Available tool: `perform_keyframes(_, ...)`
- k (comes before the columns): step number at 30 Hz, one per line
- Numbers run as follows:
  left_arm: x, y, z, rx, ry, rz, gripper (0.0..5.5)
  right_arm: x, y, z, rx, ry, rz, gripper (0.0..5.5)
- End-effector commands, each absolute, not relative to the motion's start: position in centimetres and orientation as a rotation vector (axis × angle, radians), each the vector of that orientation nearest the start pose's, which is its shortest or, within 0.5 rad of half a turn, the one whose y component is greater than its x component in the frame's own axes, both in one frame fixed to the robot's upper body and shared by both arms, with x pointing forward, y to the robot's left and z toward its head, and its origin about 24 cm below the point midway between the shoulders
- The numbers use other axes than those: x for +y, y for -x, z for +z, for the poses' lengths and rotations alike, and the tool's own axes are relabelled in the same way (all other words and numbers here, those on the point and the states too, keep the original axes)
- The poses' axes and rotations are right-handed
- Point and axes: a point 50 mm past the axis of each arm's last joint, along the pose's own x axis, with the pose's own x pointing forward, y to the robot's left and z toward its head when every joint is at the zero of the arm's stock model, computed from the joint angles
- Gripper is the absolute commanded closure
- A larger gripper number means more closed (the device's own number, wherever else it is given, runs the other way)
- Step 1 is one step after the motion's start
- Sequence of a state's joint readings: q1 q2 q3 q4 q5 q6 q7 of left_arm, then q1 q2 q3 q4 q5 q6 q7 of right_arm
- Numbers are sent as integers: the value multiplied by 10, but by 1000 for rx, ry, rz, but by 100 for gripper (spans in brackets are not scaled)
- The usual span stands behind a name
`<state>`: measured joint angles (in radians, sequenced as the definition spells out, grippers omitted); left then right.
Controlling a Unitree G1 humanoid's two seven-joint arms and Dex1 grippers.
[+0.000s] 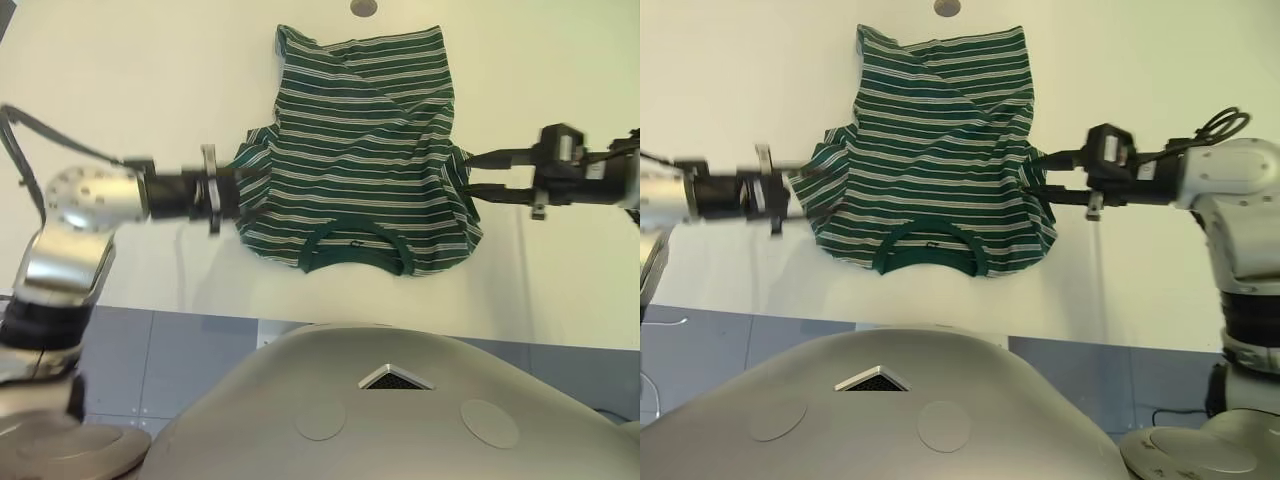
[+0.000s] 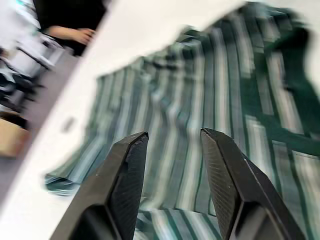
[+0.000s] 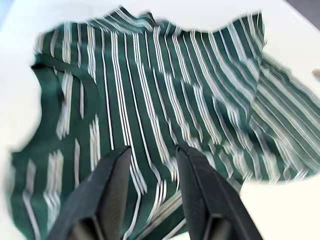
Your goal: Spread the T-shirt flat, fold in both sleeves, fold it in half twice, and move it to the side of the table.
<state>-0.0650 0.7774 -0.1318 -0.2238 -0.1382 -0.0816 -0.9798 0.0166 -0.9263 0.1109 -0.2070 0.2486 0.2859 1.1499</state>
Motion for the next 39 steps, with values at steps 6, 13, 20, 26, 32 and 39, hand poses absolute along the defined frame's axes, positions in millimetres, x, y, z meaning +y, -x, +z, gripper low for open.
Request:
perform_keyframes(6,210,-177,19,483,-905,-1554,357,-235,-209,57,613,449,1171,386)
perform_keyframes(13,209,-175,36,434,-932,-1541,357,-246,-226,72,537,347,1061,386)
perform_keyframes(20,238,-209,118,180,-659,-1089,357,-256,-204,27,694,668,1027,386)
perform_keyframes(26,330,-149,71,567,-323,-369,357,-271,-207,61,572,706,893,386)
perform_keyframes(32,284,-116,36,689,77,-323,357,-272,-201,82,345,381,580,386)
perform_keyframes(39,273,-88,20,798,171,-302,357,-286,-174,63,362,141,368,386)
